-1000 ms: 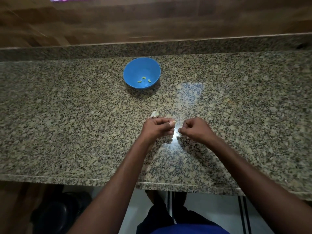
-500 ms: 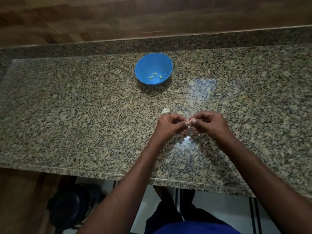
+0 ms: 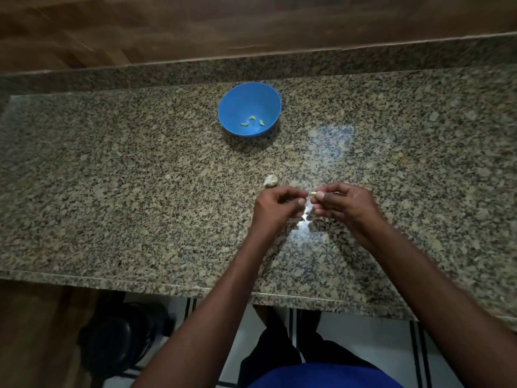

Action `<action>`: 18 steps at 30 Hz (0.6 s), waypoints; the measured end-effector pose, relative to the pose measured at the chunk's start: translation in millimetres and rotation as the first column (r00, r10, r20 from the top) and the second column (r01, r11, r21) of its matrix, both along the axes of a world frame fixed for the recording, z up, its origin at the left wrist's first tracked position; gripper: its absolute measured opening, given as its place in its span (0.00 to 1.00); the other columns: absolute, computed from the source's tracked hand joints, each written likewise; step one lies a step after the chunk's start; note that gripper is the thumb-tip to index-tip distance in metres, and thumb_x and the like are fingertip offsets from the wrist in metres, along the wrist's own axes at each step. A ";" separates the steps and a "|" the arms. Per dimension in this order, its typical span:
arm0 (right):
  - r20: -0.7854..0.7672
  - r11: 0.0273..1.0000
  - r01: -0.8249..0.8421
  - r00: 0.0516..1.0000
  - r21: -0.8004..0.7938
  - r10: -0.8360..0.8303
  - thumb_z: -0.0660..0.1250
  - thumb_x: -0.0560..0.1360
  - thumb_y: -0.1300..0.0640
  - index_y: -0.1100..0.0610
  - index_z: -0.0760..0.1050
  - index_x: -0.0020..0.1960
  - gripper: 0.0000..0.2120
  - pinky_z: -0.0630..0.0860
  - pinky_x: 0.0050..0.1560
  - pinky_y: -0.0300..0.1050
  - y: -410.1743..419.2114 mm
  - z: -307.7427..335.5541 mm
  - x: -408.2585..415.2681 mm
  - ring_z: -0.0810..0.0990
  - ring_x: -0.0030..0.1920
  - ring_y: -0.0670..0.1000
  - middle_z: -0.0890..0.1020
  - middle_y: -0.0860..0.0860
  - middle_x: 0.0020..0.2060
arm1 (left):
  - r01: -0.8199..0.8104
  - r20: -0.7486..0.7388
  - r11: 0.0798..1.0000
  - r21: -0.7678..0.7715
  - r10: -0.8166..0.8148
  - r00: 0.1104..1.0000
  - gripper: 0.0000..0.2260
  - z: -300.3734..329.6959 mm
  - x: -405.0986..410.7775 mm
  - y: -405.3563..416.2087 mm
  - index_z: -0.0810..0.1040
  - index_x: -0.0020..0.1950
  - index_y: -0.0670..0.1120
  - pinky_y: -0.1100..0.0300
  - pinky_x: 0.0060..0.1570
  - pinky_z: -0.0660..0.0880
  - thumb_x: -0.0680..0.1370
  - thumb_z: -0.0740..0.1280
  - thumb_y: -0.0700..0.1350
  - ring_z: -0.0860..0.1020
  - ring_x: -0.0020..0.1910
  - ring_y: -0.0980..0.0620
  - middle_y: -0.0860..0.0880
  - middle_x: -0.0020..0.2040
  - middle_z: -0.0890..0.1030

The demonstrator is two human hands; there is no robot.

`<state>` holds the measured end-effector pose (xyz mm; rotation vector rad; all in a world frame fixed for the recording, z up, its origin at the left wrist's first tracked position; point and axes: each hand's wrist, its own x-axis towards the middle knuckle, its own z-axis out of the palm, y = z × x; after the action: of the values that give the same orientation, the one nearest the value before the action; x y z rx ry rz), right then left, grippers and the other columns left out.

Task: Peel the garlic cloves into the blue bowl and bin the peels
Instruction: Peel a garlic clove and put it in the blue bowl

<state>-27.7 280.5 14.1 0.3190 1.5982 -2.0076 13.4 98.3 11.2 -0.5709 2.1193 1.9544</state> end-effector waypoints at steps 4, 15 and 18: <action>-0.039 0.998 0.017 0.999 0.065 -0.014 0.77 0.71 0.59 0.62 0.83 0.48 0.09 0.82 0.39 0.43 -2.4 -8.1 2.6 0.83 0.39 0.55 0.86 0.59 0.42 | -0.034 -0.051 0.996 0.080 0.038 0.998 0.05 6.4 -1.0 6.9 0.87 0.51 0.44 0.54 0.50 0.83 0.77 0.75 0.39 0.85 0.45 0.50 0.44 0.46 0.87; -0.274 0.882 -0.087 0.932 0.463 0.236 0.74 0.76 0.63 0.65 0.81 0.42 0.06 0.80 0.32 0.44 -1.1 -3.3 -5.1 0.84 0.31 0.53 0.85 0.59 0.35 | -0.015 -0.073 0.997 0.070 0.020 0.997 0.04 10.2 -1.1 10.3 0.86 0.50 0.41 0.52 0.52 0.84 0.76 0.76 0.38 0.85 0.45 0.49 0.44 0.46 0.87; -0.163 0.922 -0.190 0.953 0.338 0.256 0.71 0.76 0.66 0.65 0.80 0.41 0.06 0.79 0.33 0.43 4.2 3.3 -10.8 0.82 0.33 0.54 0.84 0.62 0.35 | 0.018 -0.085 0.998 0.063 -0.013 0.996 0.04 11.8 -1.3 10.2 0.87 0.50 0.43 0.55 0.48 0.84 0.76 0.76 0.38 0.85 0.44 0.51 0.45 0.45 0.87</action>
<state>-38.5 284.6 17.4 0.0410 1.9955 -1.6491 12.1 108.5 23.0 -0.4664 2.0952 2.0640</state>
